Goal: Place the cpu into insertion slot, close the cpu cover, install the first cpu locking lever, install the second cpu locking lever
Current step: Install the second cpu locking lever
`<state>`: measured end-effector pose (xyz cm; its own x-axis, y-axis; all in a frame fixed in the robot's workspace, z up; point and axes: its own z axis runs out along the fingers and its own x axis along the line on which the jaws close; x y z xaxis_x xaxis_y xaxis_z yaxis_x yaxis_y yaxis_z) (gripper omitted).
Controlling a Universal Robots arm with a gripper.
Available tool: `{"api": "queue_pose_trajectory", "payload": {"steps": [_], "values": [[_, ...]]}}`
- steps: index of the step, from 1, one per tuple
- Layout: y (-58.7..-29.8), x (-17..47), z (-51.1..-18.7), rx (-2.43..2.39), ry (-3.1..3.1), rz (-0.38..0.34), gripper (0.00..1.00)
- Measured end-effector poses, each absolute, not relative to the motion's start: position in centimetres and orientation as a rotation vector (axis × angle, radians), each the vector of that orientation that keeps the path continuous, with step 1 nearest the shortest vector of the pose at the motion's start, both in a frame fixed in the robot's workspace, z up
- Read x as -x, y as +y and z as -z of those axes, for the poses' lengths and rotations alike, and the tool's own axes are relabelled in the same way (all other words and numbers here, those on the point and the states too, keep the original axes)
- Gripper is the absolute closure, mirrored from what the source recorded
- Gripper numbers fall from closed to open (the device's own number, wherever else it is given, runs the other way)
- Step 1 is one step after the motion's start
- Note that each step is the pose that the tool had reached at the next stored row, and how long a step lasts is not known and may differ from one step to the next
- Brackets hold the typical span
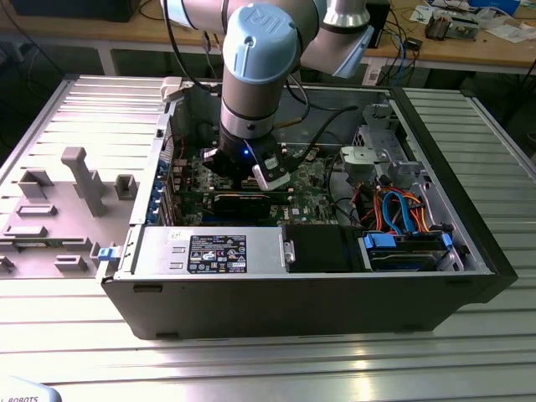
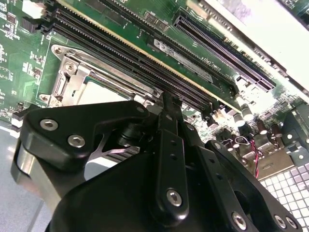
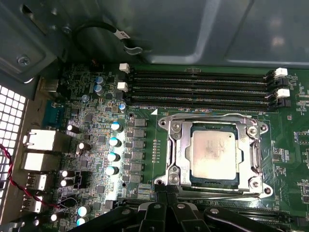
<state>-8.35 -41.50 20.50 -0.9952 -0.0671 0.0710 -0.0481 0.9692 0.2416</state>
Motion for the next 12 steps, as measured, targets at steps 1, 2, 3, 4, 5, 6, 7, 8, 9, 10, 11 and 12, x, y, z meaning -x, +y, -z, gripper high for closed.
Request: {"api": "queue_pose_trajectory", "payload": {"steps": [1,2,3,4,5,6,7,8,9,10,11,12], "values": [[-41.50,8.35,-20.49,-0.089,-3.039,0.370,0.89],[-41.50,8.36,-20.50,-0.089,-3.039,0.371,0.89],[-41.50,8.40,-20.49,-0.089,-3.039,0.371,0.89],[-41.50,8.48,-20.49,-0.089,-3.039,0.371,0.89],[-41.52,8.55,-20.50,-0.089,-3.039,0.371,0.89],[-41.58,8.60,-20.50,-0.089,-3.039,0.372,0.89],[-41.72,8.61,-20.49,-0.089,-3.039,0.374,0.89],[-41.78,8.60,-20.50,-0.089,-3.039,0.374,0.89],[-41.84,8.56,-20.50,-0.089,-3.038,0.378,0.89],[-41.87,8.52,-20.50,-0.089,-3.038,0.380,0.89],[-41.90,8.47,-20.50,-0.090,-3.038,0.382,0.89],[-41.95,8.43,-20.50,-0.090,-3.037,0.385,0.89]]}}
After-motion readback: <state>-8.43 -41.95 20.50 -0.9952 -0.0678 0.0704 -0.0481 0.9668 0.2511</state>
